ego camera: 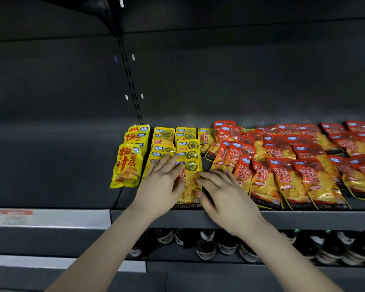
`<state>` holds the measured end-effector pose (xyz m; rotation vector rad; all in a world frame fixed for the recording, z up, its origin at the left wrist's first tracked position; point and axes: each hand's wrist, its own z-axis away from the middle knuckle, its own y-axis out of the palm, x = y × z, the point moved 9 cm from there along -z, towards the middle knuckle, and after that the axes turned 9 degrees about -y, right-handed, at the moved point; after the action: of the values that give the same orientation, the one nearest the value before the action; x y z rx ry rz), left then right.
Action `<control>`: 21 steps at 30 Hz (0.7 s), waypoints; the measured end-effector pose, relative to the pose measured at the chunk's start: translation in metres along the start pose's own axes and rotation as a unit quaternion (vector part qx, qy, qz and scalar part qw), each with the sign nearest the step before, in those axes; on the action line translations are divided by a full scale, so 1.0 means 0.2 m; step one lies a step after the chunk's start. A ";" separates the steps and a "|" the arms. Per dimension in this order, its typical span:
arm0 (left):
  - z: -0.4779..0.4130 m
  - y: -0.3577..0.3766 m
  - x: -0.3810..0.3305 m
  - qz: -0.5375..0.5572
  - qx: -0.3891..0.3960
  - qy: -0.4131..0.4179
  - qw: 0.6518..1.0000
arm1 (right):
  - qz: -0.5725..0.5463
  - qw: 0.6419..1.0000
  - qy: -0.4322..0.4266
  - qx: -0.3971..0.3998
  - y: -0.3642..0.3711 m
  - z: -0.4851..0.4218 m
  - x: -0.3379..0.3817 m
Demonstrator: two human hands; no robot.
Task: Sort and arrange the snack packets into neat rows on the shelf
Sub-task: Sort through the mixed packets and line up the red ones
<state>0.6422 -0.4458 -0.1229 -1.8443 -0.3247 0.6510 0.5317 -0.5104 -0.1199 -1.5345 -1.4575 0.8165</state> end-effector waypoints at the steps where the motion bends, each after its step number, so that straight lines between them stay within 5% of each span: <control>1: 0.00 0.00 0.00 0.002 -0.002 0.000 1.000 | 0.001 1.000 0.003 0.001 0.00 0.00 0.00; 14: 0.00 0.00 0.00 -0.014 -0.005 0.003 1.000 | -0.039 0.999 0.019 0.030 0.02 0.00 -0.02; 21: -0.12 -0.05 -0.21 -0.017 -0.008 0.039 0.999 | -0.010 0.998 0.050 -0.020 -0.11 0.00 -0.11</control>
<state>0.6231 -0.4826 -0.0970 -1.8709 -0.3101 0.5544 0.5199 -0.5332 -0.1017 -1.5659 -1.4209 0.6927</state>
